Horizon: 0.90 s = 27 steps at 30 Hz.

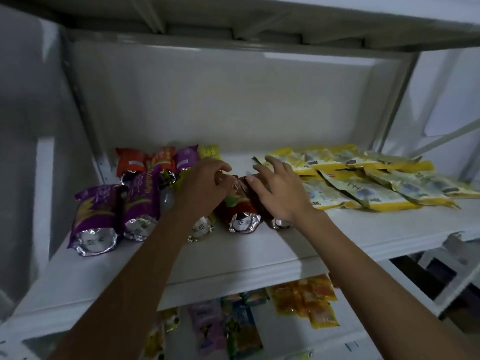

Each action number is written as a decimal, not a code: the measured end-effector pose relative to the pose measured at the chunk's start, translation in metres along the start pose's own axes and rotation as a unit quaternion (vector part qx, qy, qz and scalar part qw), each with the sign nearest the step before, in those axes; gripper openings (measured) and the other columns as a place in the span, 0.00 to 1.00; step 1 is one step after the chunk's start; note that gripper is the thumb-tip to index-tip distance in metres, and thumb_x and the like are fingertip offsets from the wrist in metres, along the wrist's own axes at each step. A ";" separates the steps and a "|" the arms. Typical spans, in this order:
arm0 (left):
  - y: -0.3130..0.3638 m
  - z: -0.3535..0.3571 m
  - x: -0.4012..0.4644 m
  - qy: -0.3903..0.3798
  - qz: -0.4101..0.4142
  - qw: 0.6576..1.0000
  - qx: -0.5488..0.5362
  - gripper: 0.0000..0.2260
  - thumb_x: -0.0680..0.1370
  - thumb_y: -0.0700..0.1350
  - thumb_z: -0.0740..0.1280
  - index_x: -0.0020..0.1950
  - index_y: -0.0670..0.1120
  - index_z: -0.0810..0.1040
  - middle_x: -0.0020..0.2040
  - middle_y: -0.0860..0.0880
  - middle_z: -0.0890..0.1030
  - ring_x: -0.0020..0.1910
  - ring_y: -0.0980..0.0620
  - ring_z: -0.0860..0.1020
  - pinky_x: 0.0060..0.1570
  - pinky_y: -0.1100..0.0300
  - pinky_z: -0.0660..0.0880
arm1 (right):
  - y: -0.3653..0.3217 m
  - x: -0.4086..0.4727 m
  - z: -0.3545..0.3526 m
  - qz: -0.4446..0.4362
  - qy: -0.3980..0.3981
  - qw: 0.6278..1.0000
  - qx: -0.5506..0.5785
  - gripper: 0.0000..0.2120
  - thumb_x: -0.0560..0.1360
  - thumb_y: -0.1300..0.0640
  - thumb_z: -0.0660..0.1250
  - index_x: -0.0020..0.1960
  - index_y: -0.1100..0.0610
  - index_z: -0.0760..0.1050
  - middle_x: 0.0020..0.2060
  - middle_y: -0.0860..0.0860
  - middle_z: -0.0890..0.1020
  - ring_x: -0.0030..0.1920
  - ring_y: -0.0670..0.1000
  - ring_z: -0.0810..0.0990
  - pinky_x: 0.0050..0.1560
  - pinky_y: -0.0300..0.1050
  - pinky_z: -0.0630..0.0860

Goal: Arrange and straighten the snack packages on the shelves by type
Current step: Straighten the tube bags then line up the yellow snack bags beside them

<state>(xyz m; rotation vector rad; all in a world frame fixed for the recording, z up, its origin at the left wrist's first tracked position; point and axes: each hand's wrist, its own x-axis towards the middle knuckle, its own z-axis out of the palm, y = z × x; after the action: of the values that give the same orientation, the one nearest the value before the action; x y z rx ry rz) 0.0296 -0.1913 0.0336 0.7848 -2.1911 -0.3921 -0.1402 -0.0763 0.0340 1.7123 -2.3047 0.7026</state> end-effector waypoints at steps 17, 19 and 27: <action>-0.045 -0.016 0.073 0.036 -0.081 0.994 0.062 0.10 0.80 0.48 0.69 0.60 0.48 0.83 0.58 0.49 0.81 0.57 0.50 0.78 0.53 0.59 0.71 | -0.008 0.149 0.045 -0.017 -0.123 0.985 0.118 0.29 0.82 0.44 0.65 0.80 0.53 0.66 0.81 0.58 0.58 0.81 0.63 0.56 0.76 0.61 0.60; -0.049 -0.015 0.090 0.024 -0.088 0.995 0.051 0.10 0.80 0.48 0.69 0.60 0.49 0.83 0.58 0.48 0.80 0.57 0.50 0.78 0.57 0.57 0.74 | -0.012 0.169 0.053 0.006 -0.141 0.980 0.139 0.30 0.81 0.42 0.66 0.79 0.53 0.68 0.80 0.60 0.62 0.80 0.63 0.60 0.76 0.60 0.62; -0.056 -0.018 0.130 -0.029 -0.128 0.991 0.031 0.09 0.81 0.48 0.70 0.58 0.47 0.84 0.58 0.49 0.83 0.56 0.50 0.79 0.56 0.57 0.74 | -0.033 0.209 0.076 0.133 -0.258 0.916 0.276 0.33 0.81 0.45 0.70 0.76 0.64 0.66 0.68 0.60 0.74 0.58 0.59 0.78 0.54 0.52 0.77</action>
<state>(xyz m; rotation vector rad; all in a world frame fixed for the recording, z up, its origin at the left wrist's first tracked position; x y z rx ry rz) -0.0015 -0.3185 0.0900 1.1082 -2.1696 -0.4809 -0.1655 -0.2978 0.0639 2.0243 -2.9525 1.1623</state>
